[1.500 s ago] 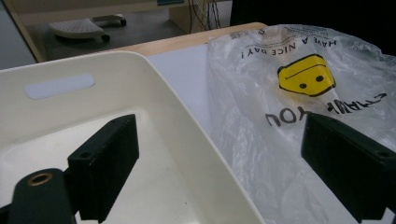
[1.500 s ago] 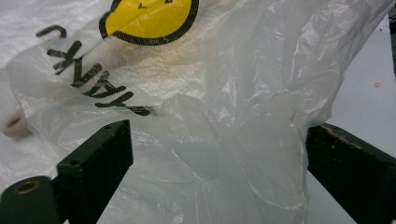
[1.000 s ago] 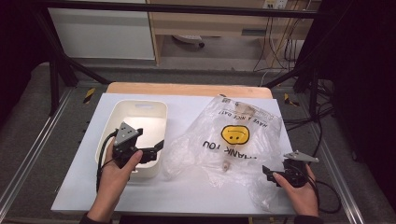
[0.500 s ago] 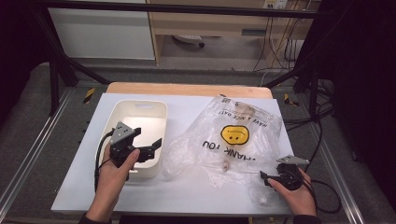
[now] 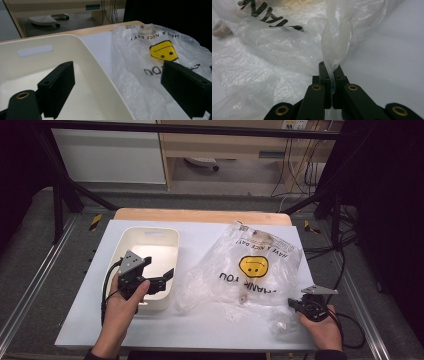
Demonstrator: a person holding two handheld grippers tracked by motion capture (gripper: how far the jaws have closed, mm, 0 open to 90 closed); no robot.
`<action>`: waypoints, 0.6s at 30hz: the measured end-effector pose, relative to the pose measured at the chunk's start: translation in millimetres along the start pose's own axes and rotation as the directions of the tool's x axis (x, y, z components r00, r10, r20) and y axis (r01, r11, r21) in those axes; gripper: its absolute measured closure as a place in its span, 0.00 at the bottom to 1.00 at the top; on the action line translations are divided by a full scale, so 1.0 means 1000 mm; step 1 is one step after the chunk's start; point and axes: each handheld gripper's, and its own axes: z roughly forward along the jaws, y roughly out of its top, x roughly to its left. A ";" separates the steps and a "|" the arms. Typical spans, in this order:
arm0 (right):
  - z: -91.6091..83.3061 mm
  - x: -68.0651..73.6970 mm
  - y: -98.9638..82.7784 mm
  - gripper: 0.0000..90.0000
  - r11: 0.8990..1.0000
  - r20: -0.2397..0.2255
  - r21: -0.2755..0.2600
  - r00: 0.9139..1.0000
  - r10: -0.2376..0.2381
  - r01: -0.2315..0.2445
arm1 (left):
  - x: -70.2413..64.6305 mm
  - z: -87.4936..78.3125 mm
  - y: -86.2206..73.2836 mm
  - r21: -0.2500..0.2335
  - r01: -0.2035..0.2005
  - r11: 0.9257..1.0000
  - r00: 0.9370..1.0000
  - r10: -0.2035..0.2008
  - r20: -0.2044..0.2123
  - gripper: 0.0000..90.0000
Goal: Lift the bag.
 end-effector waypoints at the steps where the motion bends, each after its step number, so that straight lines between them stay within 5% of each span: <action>1: -0.001 -0.003 0.000 1.00 1.000 0.019 -0.003 1.000 0.003 -0.003 | -0.001 0.000 0.000 -0.001 0.002 1.000 1.000 -0.002 0.003 0.13; 6: -0.002 -0.013 0.001 1.00 1.000 0.080 -0.022 0.997 0.010 -0.009 | -0.005 0.001 0.001 0.002 0.027 1.000 0.998 -0.028 0.048 0.13; 12: -0.002 -0.028 0.002 1.00 0.999 0.129 -0.044 0.991 0.035 -0.030 | -0.019 0.006 0.001 0.015 0.011 1.000 0.997 -0.012 0.076 0.13; 15: -0.001 -0.031 0.000 1.00 0.999 0.150 -0.035 0.988 0.036 -0.031 | -0.028 0.013 -0.001 0.053 0.101 0.993 0.975 -0.110 0.193 0.14; 18: -0.001 -0.030 0.000 1.00 0.999 0.159 -0.033 0.987 0.035 -0.030 | -0.044 0.022 -0.005 0.076 0.060 0.995 0.979 -0.073 0.188 0.14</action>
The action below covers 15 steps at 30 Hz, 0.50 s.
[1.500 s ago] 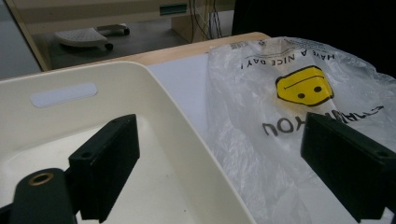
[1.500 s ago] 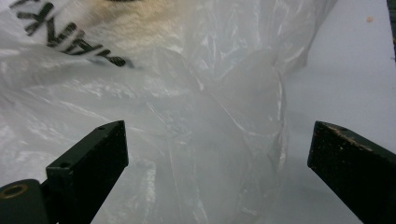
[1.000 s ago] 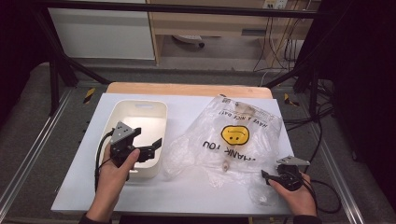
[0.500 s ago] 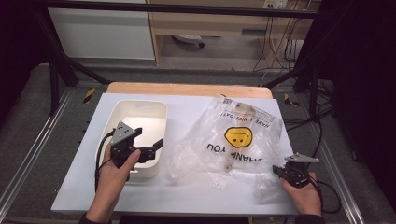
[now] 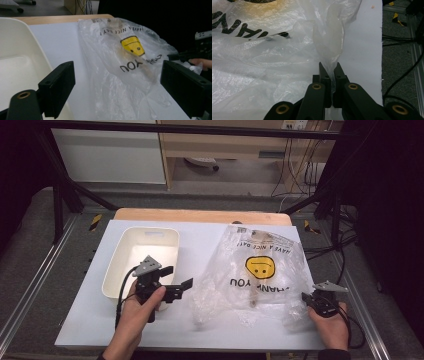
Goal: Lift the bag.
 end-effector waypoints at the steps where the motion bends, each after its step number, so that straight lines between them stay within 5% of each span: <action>1: 0.000 0.000 0.000 1.00 1.000 0.000 0.002 1.000 -0.004 0.004 | -0.004 0.005 -0.001 0.008 -0.012 1.000 1.000 0.013 -0.006 0.14; 6: 0.000 -0.001 -0.001 1.00 1.000 -0.006 0.000 1.000 -0.001 0.001 | -0.023 0.031 -0.010 0.057 -0.085 0.995 0.994 0.089 -0.061 0.14; 15: 0.000 -0.002 -0.001 1.00 1.000 -0.006 -0.003 1.000 0.000 0.000 | -0.034 0.091 -0.024 0.146 -0.135 0.980 0.982 0.152 -0.111 0.15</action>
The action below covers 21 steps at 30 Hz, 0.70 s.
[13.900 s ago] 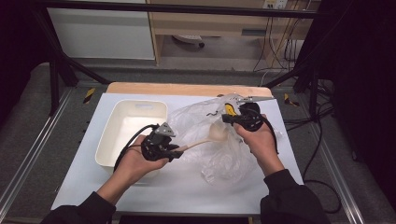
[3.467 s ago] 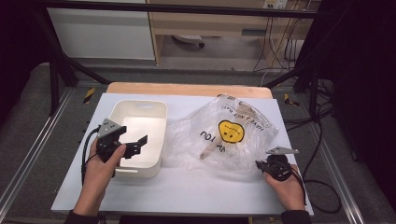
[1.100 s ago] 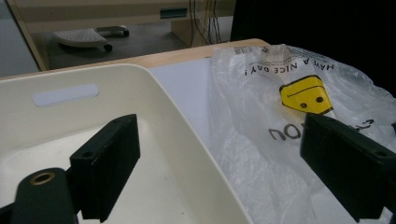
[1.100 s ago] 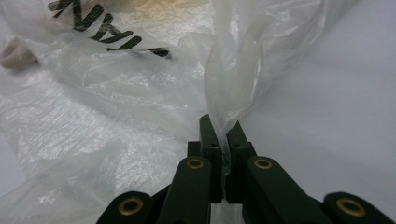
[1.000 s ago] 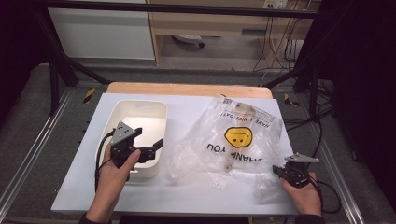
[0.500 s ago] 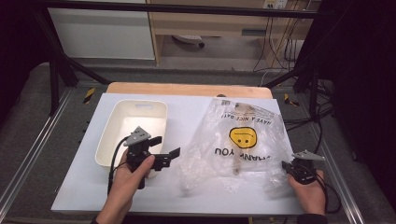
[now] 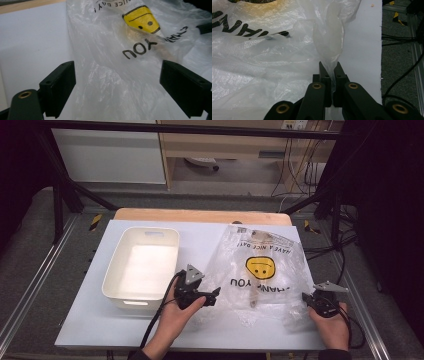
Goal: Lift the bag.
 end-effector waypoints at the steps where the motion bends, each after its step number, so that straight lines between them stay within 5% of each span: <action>1: 0.000 0.000 0.000 1.00 1.000 -0.001 0.000 1.000 0.001 -0.001 | 0.000 0.006 0.000 0.012 -0.015 1.000 1.000 0.015 -0.016 0.15; 5: 0.000 0.000 0.000 1.00 1.000 -0.001 0.000 1.000 -0.007 0.007 | 0.004 0.024 -0.001 -0.002 -0.012 1.000 0.999 0.012 -0.034 0.16; 12: 0.000 0.000 0.000 1.00 1.000 -0.005 0.004 1.000 -0.005 0.005 | 0.009 0.047 -0.009 0.071 0.009 0.997 0.998 -0.004 -0.065 0.16; 16: 0.000 0.002 0.000 1.00 1.000 -0.004 0.002 1.000 -0.014 0.014 | 0.005 0.050 -0.014 0.088 -0.055 0.995 0.993 0.064 -0.102 0.16; 21: 0.000 0.003 0.000 1.00 1.000 -0.009 0.003 1.000 -0.013 0.013 | 0.009 0.053 -0.016 0.125 -0.024 0.992 0.992 0.039 -0.118 0.13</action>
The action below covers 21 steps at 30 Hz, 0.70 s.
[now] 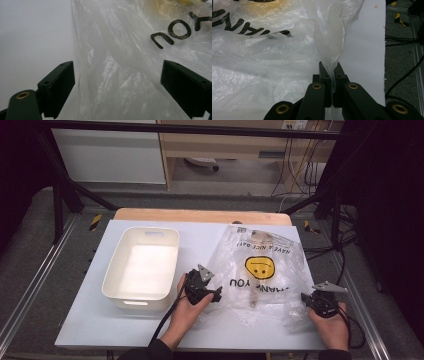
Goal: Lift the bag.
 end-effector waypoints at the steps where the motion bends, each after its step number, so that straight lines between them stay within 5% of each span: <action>1: 0.000 0.000 0.000 1.00 1.000 0.000 0.000 1.000 -0.002 0.002 | 0.001 0.001 0.000 0.013 0.005 1.000 1.000 -0.005 -0.006 0.13; 7: 0.000 0.000 0.000 1.00 1.000 -0.003 0.000 1.000 -0.001 0.001 | 0.007 0.008 -0.008 0.059 0.061 0.996 0.998 -0.061 -0.009 0.12; 14: 0.000 0.001 0.000 1.00 1.000 -0.005 0.002 1.000 -0.003 0.003 | 0.003 0.002 -0.015 0.043 0.037 0.998 0.999 -0.037 0.000 0.13; 21: -0.001 0.004 -0.001 1.00 1.000 -0.028 0.001 1.000 -0.005 0.005 | -0.014 -0.010 -0.019 0.022 -0.012 1.000 0.999 0.011 0.054 0.53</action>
